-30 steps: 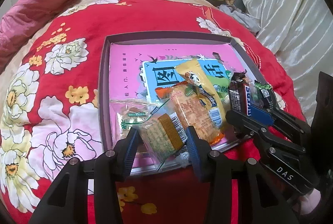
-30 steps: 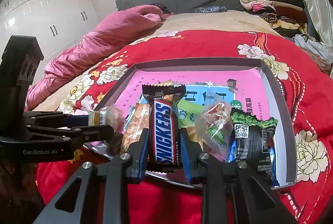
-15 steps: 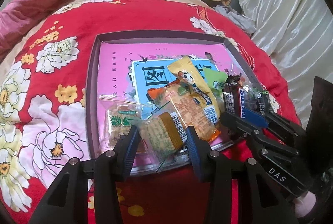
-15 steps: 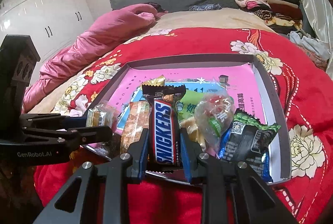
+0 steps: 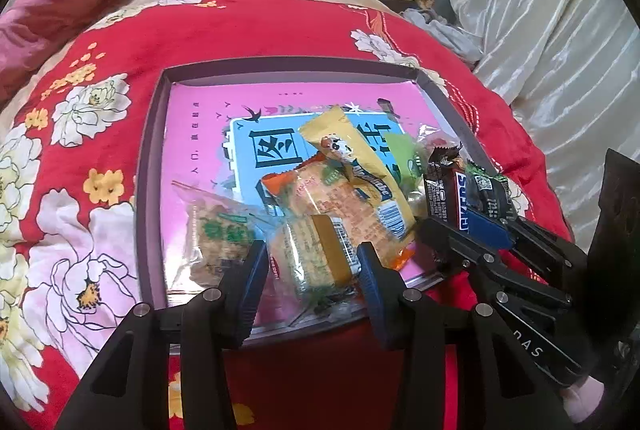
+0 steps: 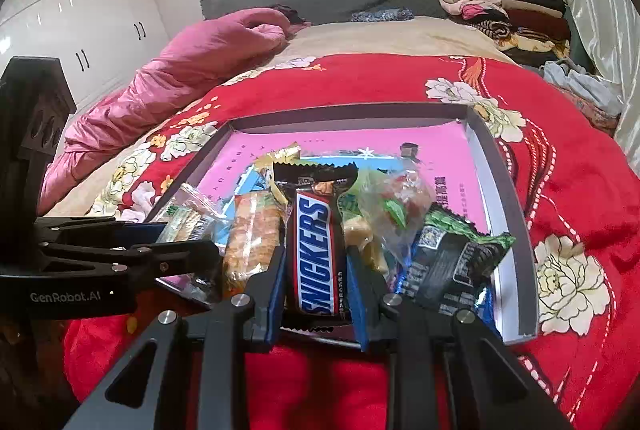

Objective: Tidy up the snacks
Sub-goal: 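Lower the biscuit bag into the tray with the left tool while the right tool lowers the Snickers bar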

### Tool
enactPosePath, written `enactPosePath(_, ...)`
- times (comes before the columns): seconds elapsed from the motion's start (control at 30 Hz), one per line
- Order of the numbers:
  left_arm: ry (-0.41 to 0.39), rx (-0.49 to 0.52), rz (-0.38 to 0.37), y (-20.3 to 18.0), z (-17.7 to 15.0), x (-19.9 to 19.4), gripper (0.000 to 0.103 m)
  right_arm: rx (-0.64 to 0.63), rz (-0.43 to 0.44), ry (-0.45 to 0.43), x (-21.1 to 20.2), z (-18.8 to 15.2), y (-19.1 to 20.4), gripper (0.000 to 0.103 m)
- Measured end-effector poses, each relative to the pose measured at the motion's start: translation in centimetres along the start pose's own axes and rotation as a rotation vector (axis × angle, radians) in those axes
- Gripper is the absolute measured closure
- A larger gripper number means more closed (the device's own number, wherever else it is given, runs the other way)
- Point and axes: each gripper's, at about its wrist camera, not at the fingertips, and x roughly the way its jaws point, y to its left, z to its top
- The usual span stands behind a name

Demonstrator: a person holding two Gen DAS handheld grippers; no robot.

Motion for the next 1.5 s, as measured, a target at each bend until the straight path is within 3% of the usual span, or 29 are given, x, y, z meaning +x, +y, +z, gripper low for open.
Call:
enactPosePath(0.5, 0.014, -0.014, 0.003, 0.12, -0.28, 0.59, 0.056, 0.003, -0.001, -0.009, -0.10, 0.20, -0.34, 0.074)
enactPosePath(1.0, 0.003, -0.028, 0.011, 0.57, -0.03, 0.77, 0.056, 0.009, -0.068, -0.008, 0.01, 0.18, -1.05, 0.074)
enactPosePath(1.5, 0.002, -0.031, 0.006, 0.67, -0.02, 0.85, 0.056, -0.018, -0.034, 0.012, 0.82, -0.16, -0.37, 0.074)
